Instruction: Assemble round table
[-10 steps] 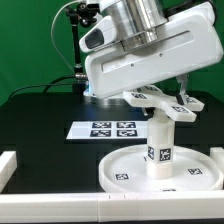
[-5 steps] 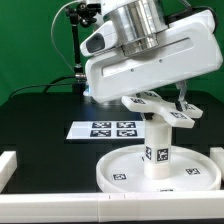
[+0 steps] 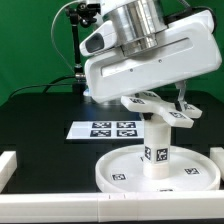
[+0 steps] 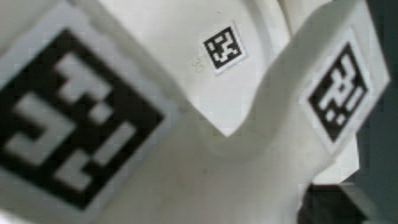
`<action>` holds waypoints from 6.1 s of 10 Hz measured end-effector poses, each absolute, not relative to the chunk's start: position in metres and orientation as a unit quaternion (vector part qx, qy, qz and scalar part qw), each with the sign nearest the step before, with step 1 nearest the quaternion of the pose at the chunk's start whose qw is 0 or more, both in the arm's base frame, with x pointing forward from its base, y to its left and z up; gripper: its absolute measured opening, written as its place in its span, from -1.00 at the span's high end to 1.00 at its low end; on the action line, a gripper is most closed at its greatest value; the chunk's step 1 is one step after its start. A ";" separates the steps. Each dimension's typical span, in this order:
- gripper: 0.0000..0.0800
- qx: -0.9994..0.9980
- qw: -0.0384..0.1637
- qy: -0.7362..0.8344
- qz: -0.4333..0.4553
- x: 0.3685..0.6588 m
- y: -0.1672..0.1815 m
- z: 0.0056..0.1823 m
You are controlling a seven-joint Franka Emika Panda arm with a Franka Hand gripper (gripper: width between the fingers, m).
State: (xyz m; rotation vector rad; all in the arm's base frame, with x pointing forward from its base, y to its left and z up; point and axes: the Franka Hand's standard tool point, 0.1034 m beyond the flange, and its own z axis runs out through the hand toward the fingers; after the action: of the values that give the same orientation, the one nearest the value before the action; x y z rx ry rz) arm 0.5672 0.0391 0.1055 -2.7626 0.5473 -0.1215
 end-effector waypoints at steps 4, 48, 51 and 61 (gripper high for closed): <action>-0.62 -0.972 0.150 0.174 -0.041 0.569 0.017 0.121; -0.62 -0.886 0.026 -0.456 0.076 0.578 0.054 0.121; -0.62 -0.887 0.026 -0.454 0.077 0.578 0.053 0.120; -0.62 -0.879 0.035 -0.467 0.092 0.570 0.039 0.115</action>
Offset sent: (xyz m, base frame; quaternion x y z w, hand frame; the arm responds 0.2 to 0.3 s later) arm -0.0047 -0.0210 0.0135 -0.0208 -0.0155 -0.0263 0.9993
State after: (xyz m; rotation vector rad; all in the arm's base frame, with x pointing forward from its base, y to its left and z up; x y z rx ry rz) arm 0.5697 0.0392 0.1151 -2.7001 -1.4368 0.2821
